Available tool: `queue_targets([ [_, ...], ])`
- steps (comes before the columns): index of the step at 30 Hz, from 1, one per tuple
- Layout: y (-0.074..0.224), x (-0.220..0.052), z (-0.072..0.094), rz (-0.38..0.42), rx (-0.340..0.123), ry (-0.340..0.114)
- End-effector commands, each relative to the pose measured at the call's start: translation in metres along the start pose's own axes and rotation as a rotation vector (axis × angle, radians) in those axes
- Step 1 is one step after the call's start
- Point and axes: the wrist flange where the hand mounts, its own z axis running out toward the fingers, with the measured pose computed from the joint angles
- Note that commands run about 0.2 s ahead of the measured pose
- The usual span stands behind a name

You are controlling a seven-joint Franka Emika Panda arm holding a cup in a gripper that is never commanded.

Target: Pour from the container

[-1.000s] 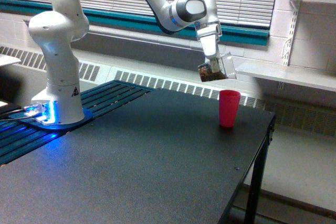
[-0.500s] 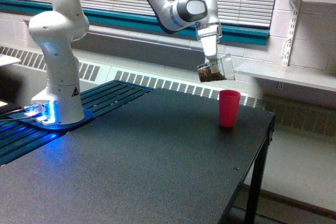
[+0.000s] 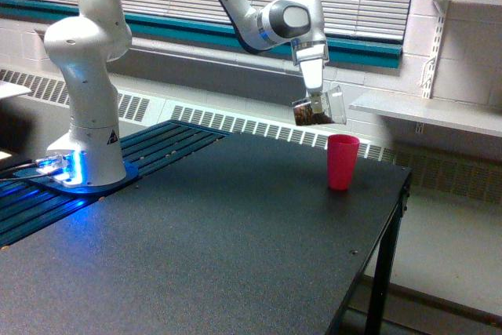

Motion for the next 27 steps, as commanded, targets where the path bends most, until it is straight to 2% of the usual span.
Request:
queue_targets([
  [1, -0.001, -0.007, 0.003, 0.023, -0.014, 0.001],
  [16, 0.023, 0.011, 0.008, 0.036, -0.052, -0.022],
  [27, 0.006, 0.001, 0.010, -0.029, -0.073, -0.037],
])
